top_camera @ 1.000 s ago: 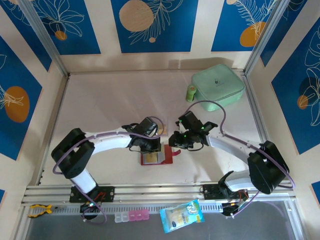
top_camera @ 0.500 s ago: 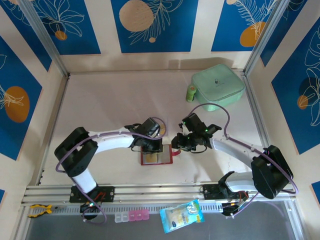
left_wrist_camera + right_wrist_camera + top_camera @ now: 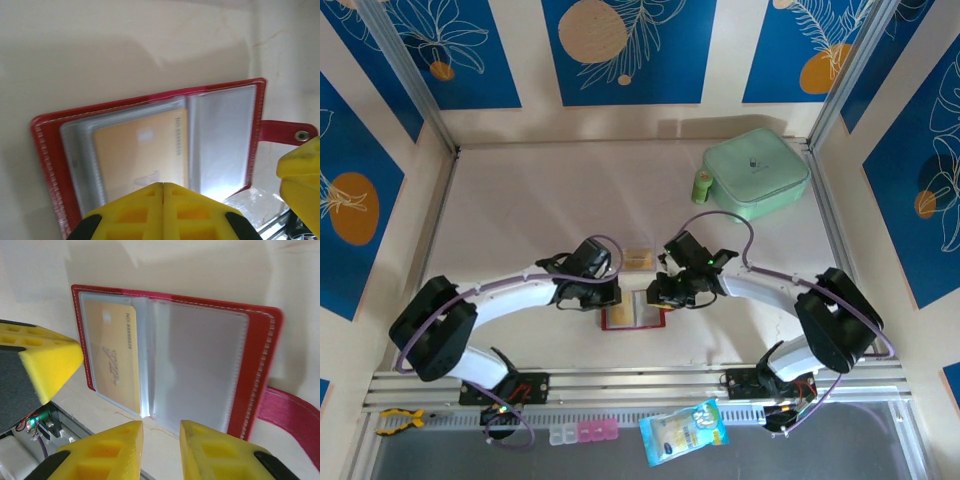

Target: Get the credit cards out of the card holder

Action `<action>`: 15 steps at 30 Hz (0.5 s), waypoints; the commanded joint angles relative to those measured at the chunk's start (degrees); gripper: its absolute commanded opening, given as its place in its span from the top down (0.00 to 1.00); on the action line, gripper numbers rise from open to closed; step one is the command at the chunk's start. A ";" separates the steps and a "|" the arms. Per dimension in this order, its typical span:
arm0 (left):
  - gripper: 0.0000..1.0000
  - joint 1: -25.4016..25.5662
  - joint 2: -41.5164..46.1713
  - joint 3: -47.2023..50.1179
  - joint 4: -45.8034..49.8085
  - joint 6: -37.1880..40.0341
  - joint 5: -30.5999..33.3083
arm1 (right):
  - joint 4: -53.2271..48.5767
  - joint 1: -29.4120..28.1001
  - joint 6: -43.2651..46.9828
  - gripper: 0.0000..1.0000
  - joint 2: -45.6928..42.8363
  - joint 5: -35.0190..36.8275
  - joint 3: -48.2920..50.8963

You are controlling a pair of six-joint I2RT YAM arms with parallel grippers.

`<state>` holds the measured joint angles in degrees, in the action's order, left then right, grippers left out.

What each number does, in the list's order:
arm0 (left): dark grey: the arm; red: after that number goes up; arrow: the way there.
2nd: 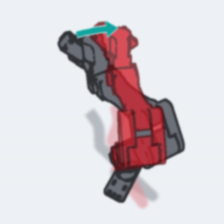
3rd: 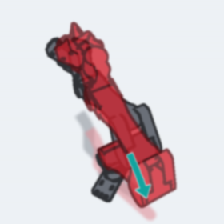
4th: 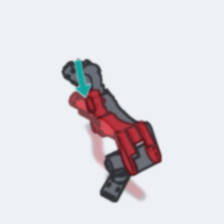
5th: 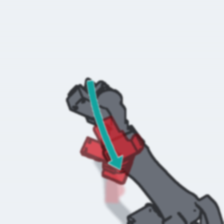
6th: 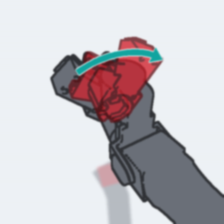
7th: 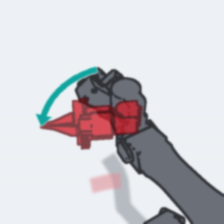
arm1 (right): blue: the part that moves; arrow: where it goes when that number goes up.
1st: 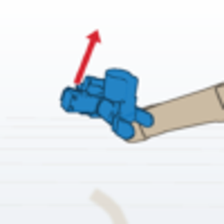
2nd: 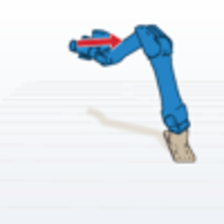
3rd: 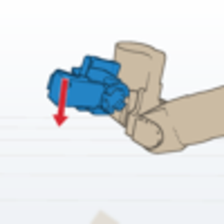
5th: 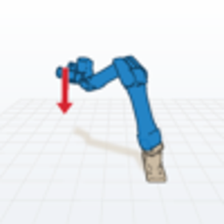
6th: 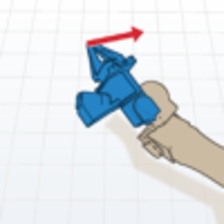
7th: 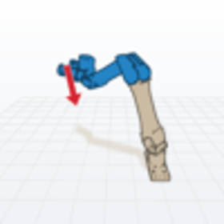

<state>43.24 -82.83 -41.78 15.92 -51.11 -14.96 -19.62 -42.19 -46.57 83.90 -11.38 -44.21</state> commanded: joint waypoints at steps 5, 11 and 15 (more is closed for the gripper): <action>0.95 -1.04 0.41 3.73 0.14 -0.43 -0.36 | 3.78 -1.99 -2.07 0.74 3.73 -3.10 -2.42; 0.95 -1.05 -0.14 4.86 -0.43 -0.45 0.15 | 5.03 -2.71 -2.47 0.74 5.60 -3.63 -2.90; 0.96 -1.05 -0.14 5.02 -0.40 -0.43 0.11 | 6.95 -2.88 -2.71 0.74 6.99 -5.13 -2.90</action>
<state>42.74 -82.76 -38.06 15.20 -51.11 -14.98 -14.22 -44.64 -48.53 89.76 -14.04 -45.87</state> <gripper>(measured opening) 0.060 0.263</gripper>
